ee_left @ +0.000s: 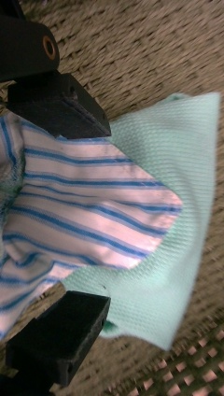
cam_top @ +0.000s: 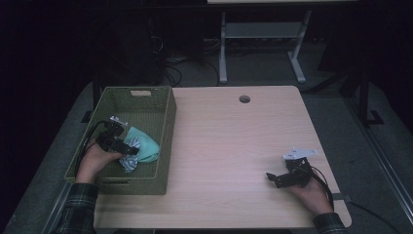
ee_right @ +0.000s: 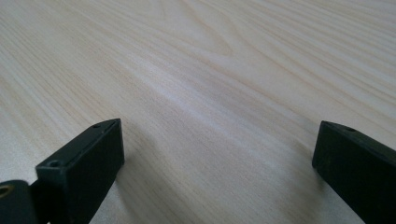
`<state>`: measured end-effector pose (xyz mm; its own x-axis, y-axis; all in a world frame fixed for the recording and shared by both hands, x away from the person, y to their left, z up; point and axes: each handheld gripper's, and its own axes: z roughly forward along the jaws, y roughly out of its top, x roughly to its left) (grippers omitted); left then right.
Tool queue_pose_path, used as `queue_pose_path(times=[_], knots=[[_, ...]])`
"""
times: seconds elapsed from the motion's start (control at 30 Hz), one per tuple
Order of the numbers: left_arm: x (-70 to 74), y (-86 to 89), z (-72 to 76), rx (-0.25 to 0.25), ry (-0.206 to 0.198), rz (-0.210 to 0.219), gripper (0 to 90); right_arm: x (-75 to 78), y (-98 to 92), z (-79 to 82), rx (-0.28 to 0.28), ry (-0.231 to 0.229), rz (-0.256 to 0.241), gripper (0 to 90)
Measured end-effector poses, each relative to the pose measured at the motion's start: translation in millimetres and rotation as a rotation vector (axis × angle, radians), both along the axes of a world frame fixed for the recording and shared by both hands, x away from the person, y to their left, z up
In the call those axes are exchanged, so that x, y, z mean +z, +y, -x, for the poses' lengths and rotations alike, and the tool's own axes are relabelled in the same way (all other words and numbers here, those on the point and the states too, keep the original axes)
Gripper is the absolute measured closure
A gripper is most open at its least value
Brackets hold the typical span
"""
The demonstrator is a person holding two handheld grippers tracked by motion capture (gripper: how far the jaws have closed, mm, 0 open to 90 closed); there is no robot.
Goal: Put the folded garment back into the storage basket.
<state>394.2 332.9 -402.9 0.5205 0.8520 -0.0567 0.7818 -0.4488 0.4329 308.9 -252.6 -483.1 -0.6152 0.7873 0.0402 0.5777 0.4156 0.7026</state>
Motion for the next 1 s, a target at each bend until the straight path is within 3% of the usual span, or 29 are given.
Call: queue_pose_path(times=[0.2, 0.5, 0.63, 1.0], knots=[[20.5, -2.8, 5.2, 0.005, -0.061, 0.047, 14.8, 0.0, 0.0, 0.0, 0.0, 0.001, 0.0, 1.8], [49.2, -16.9, 14.2, -0.034, -0.142, 0.101, 14.8, 0.0, 0.0, 0.0, 0.0, 0.0, 0.0, 1.8], [56.3, -25.4, 16.0, -0.043, -0.162, 0.107, 14.8, 0.0, 0.0, 0.0, 0.0, 0.0, 0.0, 1.8], [73.2, -56.2, 24.0, -0.099, -0.222, 0.18, 14.9, 0.0, 0.0, 0.0, 0.0, 0.0, 0.0, 1.9]])
